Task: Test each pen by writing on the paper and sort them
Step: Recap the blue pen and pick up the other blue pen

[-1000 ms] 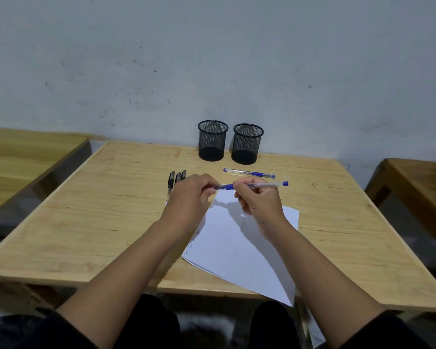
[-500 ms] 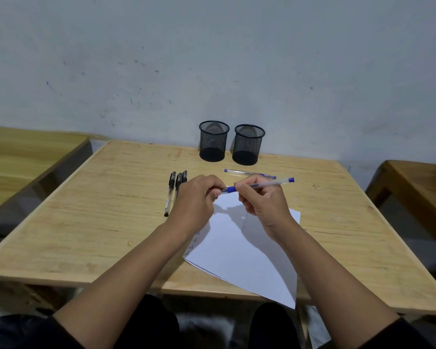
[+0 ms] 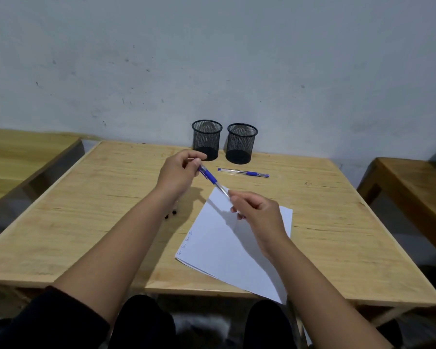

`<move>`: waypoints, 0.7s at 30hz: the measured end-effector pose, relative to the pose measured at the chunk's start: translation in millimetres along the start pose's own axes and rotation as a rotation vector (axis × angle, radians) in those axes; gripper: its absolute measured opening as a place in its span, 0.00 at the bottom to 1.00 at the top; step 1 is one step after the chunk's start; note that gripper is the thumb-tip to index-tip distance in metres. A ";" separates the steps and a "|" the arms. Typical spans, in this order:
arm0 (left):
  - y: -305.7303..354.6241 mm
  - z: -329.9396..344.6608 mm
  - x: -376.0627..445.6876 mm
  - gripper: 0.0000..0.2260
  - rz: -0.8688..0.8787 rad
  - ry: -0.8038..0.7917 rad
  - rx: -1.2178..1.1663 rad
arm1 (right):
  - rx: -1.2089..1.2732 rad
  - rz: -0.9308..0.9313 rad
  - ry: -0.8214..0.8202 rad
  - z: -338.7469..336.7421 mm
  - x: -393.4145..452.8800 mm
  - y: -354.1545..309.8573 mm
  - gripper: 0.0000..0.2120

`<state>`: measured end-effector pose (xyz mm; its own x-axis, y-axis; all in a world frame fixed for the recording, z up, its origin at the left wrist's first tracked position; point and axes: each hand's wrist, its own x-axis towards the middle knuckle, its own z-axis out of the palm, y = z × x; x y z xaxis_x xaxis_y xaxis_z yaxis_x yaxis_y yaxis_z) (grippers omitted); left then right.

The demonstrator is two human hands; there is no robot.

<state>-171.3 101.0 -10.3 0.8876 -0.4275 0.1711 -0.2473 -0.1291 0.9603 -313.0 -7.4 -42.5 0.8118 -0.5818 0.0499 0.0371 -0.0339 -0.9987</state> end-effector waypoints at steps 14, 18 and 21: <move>-15.0 79.0 -4.7 0.13 0.162 -0.076 0.440 | -0.198 -0.018 0.188 -34.5 17.3 17.7 0.15; -47.5 102.3 -11.1 0.14 0.199 -0.116 0.692 | -0.316 0.015 0.299 -59.4 34.1 24.5 0.16; -64.0 111.2 -13.8 0.15 0.215 -0.133 0.781 | -0.394 0.059 0.350 -71.7 45.2 29.7 0.15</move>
<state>-210.9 15.7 -98.7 0.7485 -0.6104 0.2590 -0.6496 -0.5969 0.4709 -316.9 -93.0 -69.5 0.5602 -0.8262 0.0604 -0.2793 -0.2570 -0.9252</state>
